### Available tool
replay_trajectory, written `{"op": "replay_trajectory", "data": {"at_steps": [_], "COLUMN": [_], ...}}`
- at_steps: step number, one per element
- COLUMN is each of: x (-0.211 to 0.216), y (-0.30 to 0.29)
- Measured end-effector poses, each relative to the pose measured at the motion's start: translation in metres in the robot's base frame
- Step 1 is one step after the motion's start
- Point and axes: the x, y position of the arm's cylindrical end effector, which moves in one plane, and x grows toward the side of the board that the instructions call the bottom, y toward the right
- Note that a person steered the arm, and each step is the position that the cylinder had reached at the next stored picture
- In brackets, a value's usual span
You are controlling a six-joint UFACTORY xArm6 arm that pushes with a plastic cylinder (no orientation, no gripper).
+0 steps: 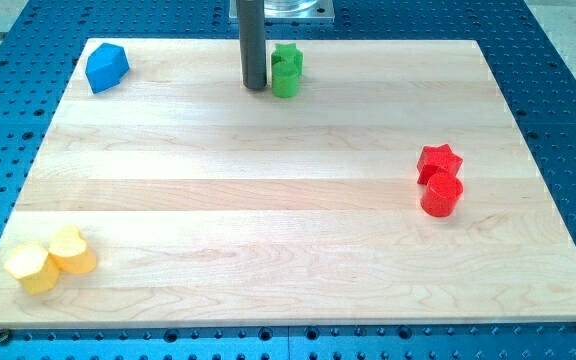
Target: Move the green blocks to the center of the board
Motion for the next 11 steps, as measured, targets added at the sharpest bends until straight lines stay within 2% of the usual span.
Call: {"op": "replay_trajectory", "data": {"at_steps": [2,3,4,5,6,7,8,9,10,11], "x": [-0.075,-0.085,-0.090,-0.090,-0.086,-0.021,-0.023,-0.053,-0.067,0.010], "y": [-0.003,-0.004,0.028,0.034,0.034,0.044,0.046,0.047,0.055,0.057]}}
